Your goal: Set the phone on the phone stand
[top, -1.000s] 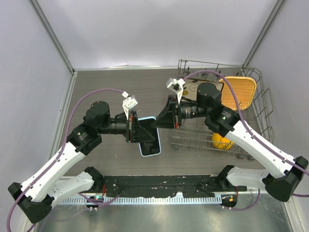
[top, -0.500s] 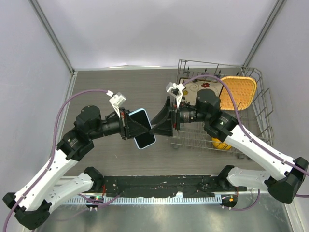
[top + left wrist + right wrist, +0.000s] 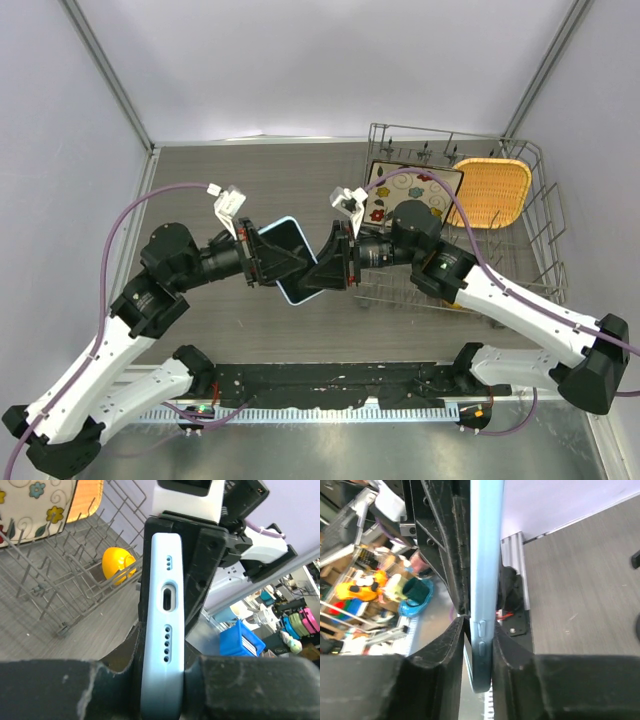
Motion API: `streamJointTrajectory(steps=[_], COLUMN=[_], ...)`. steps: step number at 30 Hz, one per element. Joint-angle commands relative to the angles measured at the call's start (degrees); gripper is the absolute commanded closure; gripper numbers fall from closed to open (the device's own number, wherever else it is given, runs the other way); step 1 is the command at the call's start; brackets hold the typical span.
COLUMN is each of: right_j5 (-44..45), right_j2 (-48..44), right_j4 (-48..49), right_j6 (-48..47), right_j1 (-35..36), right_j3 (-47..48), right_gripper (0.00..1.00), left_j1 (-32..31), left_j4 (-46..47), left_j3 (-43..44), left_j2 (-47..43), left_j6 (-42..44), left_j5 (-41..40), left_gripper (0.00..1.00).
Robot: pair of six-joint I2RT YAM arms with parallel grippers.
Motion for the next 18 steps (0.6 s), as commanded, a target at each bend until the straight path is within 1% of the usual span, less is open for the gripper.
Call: streamJointTrajectory(steps=[1, 3, 4, 5, 6, 7, 8, 10, 12, 14, 16, 18], right_j5=[-0.72, -0.98, -1.42, -0.73, -0.2, -0.2, -0.54, -1.51, -1.78, -1.43, -0.81, -0.9], right_j2=[-0.57, -1.36, -2.32, -3.37, -4.25, -5.04, -6.18, -6.37, -6.02, -6.11, -6.54, -6.81], right_j4=[9.17, 9.44, 9.27, 9.09, 9.27, 9.7, 9.79, 9.71, 7.96, 6.55, 6.54, 6.81], right_j6=[3.32, 2.01, 1.13, 0.51, -0.02, -0.54, -0.98, -0.9, -1.51, -2.74, -2.83, -2.75], right_j1=[0.57, 0.65, 0.65, 0.57, 0.65, 0.57, 0.57, 0.57, 0.65, 0.48, 0.65, 0.57], right_j3=[-1.19, -2.07, -2.95, -3.57, -4.18, -5.06, -5.15, -4.89, -4.37, -4.01, -3.92, -3.75], right_gripper=[0.99, 0.99, 0.99, 0.99, 0.99, 0.99, 0.99, 0.99, 0.99, 0.99, 0.99, 0.99], left_j1=[0.36, 0.35, 0.35, 0.35, 0.35, 0.35, 0.35, 0.35, 0.44, 0.44, 0.44, 0.44], left_j4=[6.86, 5.46, 2.93, 1.25, -0.34, -3.31, -4.56, -5.53, -5.54, -4.66, -3.0, -2.11], left_j3=[1.27, 1.97, 3.37, 4.17, 4.96, 6.36, 6.89, 7.6, 7.6, 7.78, 7.69, 7.69], left_j2=[-1.19, -0.84, -0.23, 0.04, 0.47, 1.35, 1.79, 2.15, 1.71, 1.1, 0.83, 0.83], left_j6=[-1.72, -1.73, -0.86, -0.32, -0.06, 0.64, 1.0, 1.52, 1.97, 1.97, 1.62, 1.44], left_j5=[1.39, 1.83, 2.1, 1.84, 1.4, 1.22, 2.18, 3.41, 3.77, 3.86, 5.78, 7.54], left_gripper=[1.0, 1.0, 0.98, 0.79, 0.66, 0.56, 0.5, 0.46, 0.46, 0.51, 0.54, 0.64])
